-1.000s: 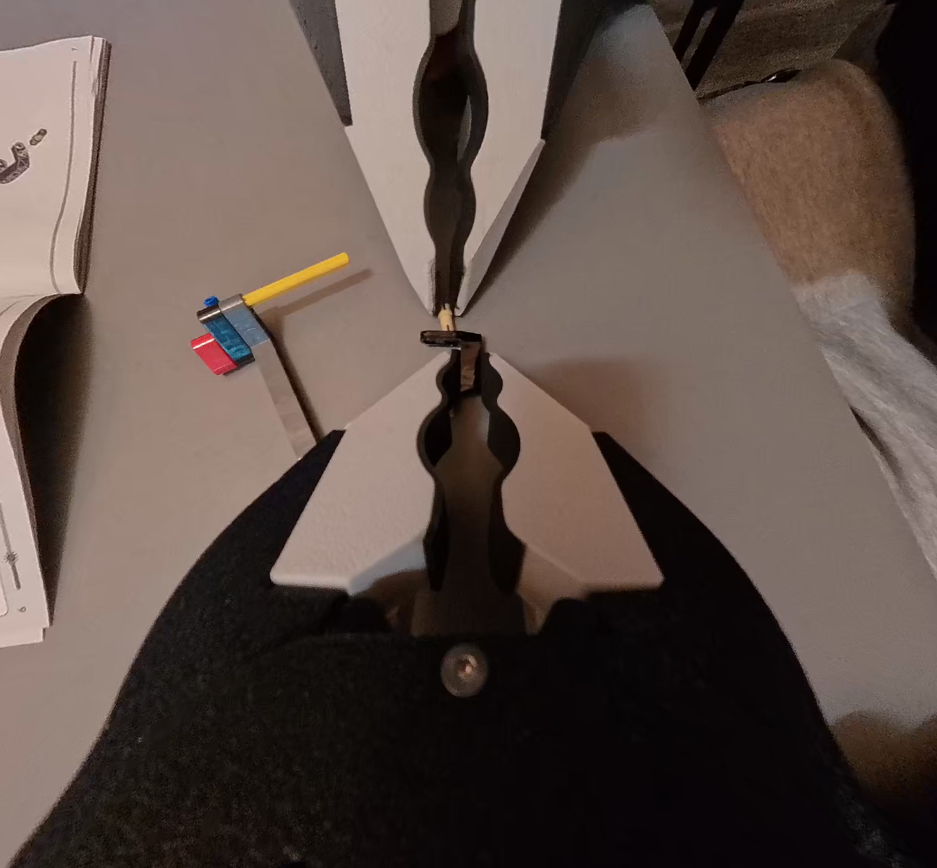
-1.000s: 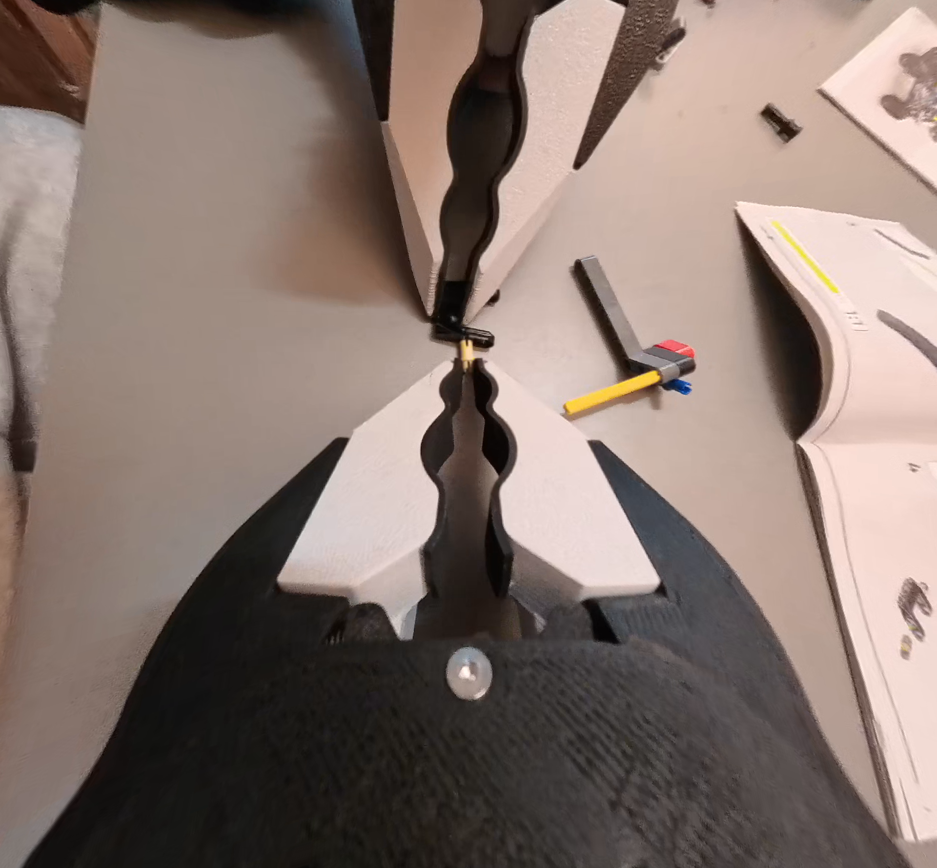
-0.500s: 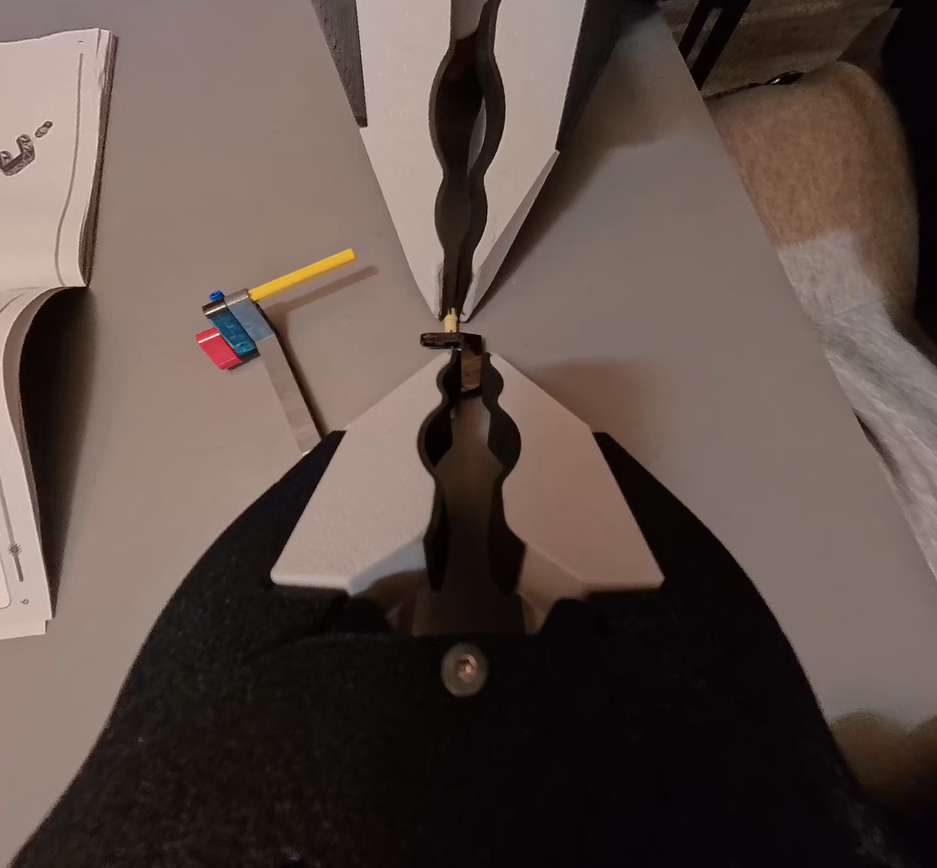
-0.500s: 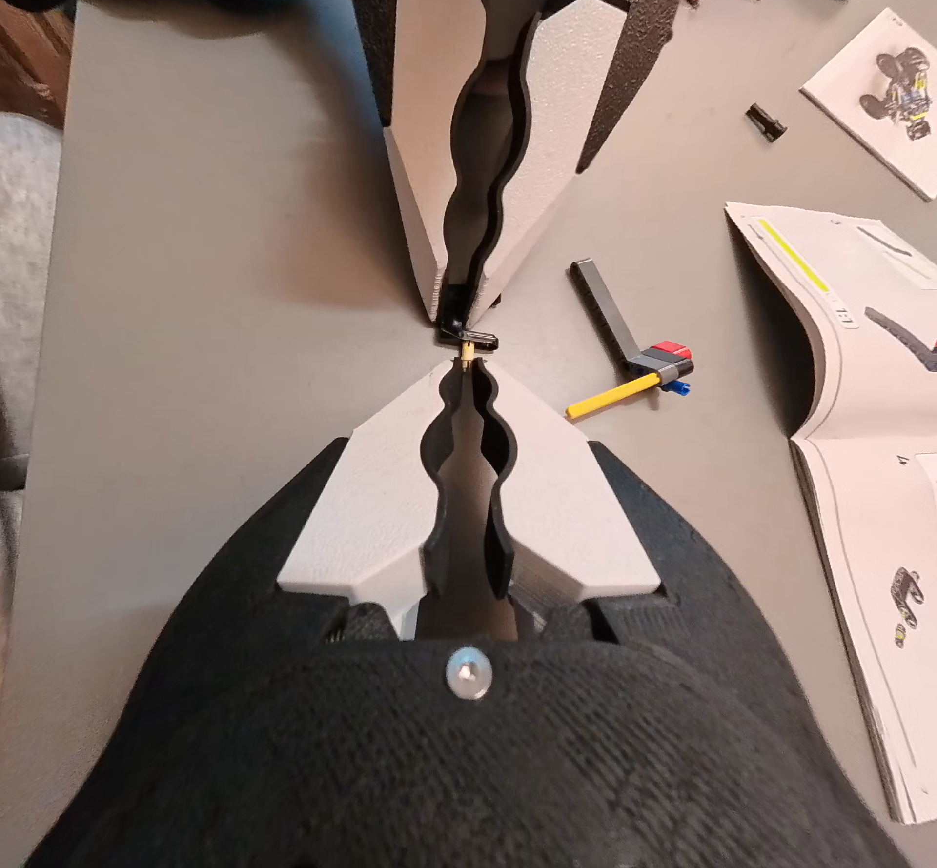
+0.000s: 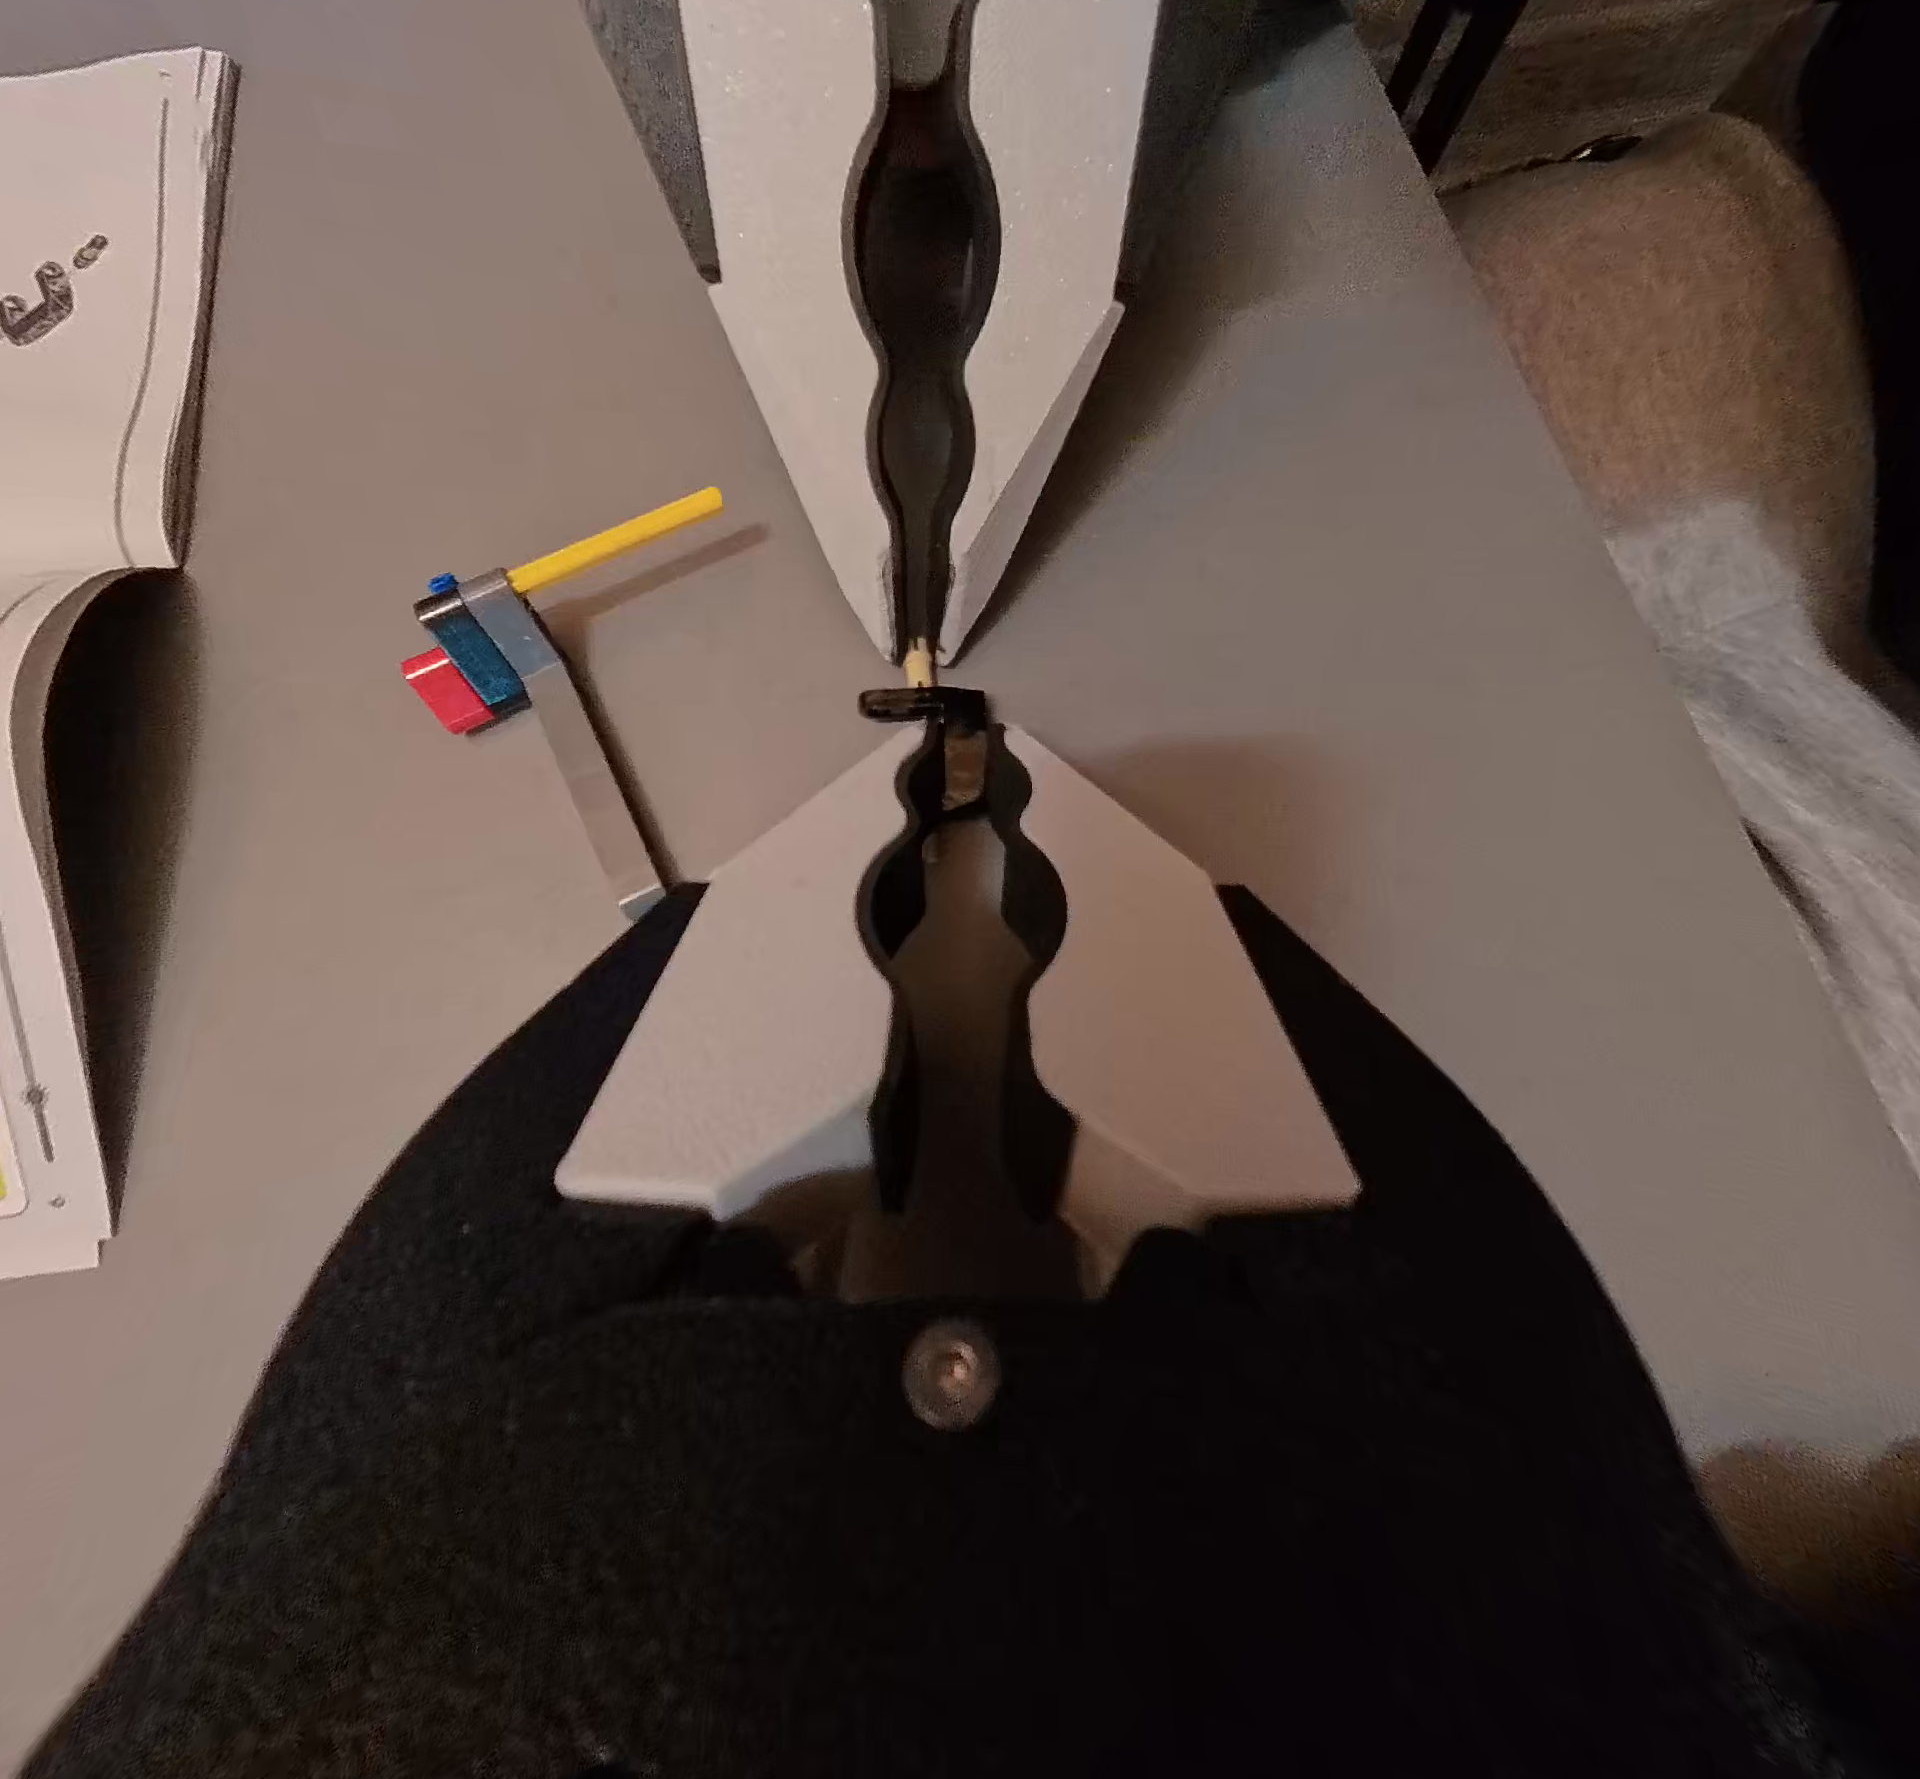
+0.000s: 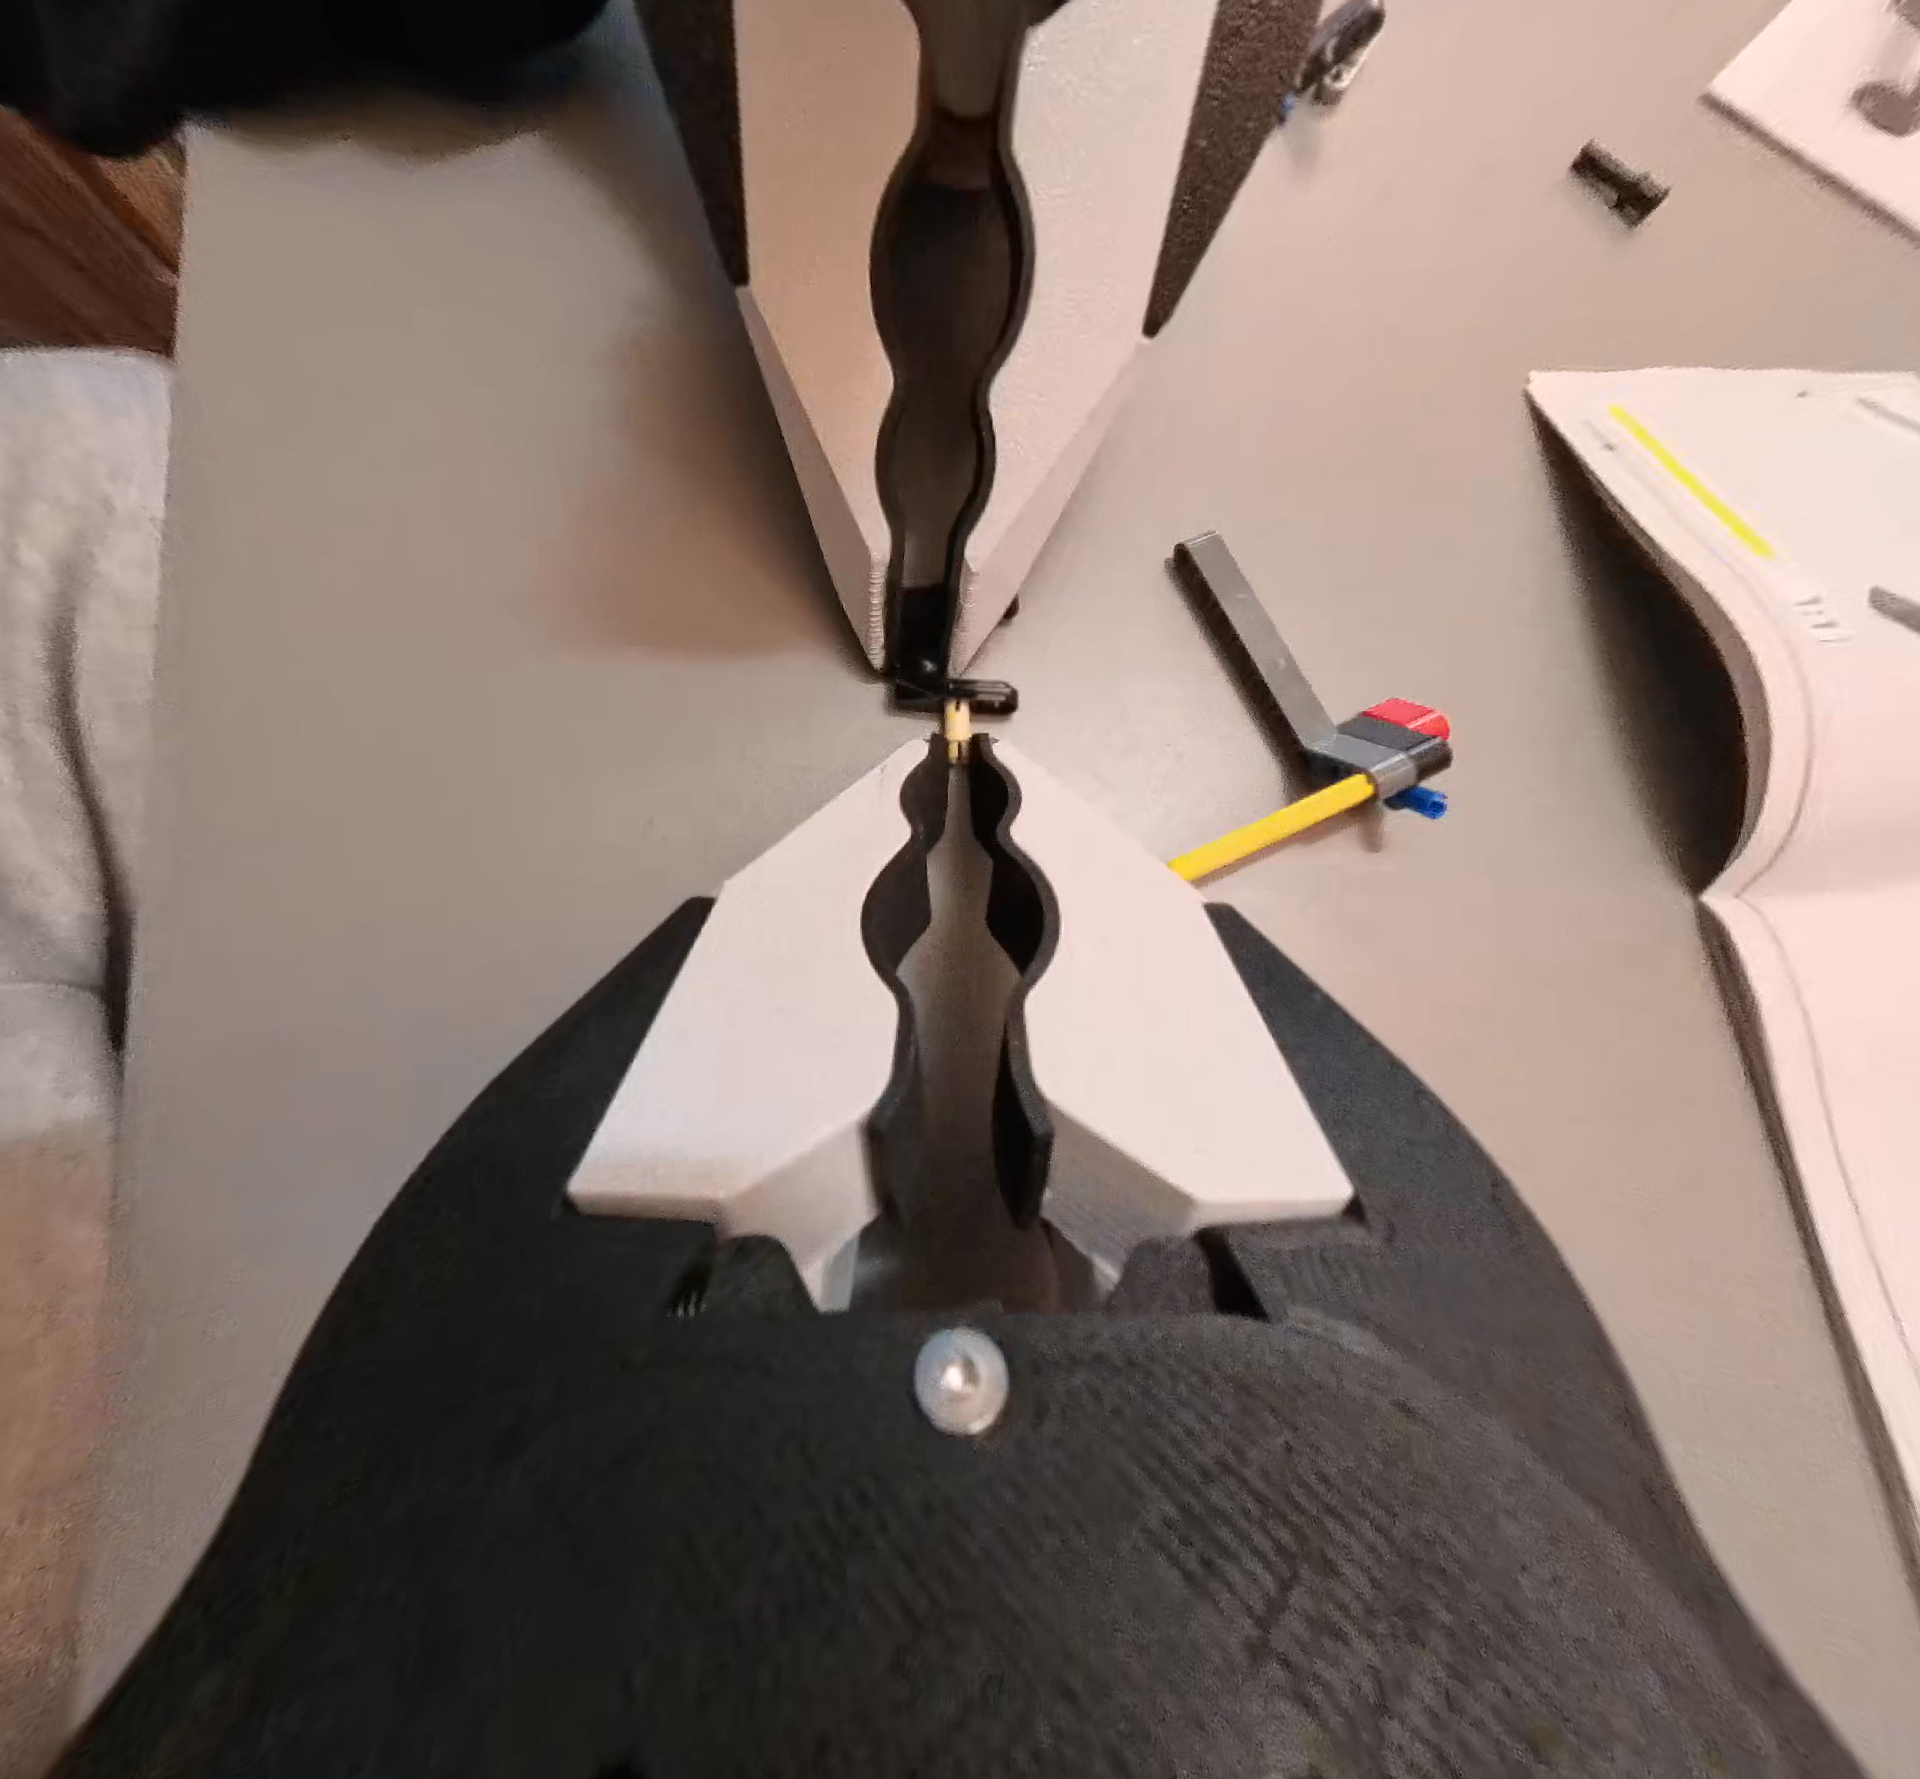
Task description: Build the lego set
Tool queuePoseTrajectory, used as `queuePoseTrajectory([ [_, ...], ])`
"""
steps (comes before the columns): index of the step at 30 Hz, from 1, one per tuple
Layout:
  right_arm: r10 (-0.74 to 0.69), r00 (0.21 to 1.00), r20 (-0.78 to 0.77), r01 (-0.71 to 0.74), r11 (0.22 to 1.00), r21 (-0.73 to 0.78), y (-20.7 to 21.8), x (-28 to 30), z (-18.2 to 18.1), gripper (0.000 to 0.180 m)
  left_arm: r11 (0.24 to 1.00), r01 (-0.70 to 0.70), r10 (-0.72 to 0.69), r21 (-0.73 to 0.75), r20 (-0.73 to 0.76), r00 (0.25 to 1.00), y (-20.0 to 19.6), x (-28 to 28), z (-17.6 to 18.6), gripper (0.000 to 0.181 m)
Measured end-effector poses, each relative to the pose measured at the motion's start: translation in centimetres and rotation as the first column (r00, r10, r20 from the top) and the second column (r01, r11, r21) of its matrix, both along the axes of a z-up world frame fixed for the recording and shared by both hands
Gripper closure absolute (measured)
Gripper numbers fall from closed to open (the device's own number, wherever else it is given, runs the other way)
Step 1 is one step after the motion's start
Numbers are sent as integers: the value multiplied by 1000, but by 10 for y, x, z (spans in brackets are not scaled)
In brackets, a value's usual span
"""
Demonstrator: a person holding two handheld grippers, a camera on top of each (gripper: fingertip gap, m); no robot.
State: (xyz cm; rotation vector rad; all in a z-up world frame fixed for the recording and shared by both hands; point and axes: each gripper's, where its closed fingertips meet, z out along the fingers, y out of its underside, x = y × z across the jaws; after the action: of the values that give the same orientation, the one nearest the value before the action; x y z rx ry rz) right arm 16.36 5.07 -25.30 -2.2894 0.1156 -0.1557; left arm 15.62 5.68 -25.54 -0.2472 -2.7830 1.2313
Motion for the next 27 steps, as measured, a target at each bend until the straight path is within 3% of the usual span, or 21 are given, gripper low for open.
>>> queuePoseTrajectory([
  [10, 4, 998, 61, -3, 1000, -7, 1, 2, 0, 176, 996, -19, 17, -82, -31, 999, 3, 1, 16, 170],
  [19, -2, 999, 50, 2, 1000, -6, 2, 1, 0, 176, 999, -29, 29, 14, 18, 999, 1, 1, 0, 173],
  [27, -1, 999, 53, 2, 1000, -6, 2, 1, 0, 176, 994, -70, 69, -87, -17, 997, 7, 10, 20, 173],
])
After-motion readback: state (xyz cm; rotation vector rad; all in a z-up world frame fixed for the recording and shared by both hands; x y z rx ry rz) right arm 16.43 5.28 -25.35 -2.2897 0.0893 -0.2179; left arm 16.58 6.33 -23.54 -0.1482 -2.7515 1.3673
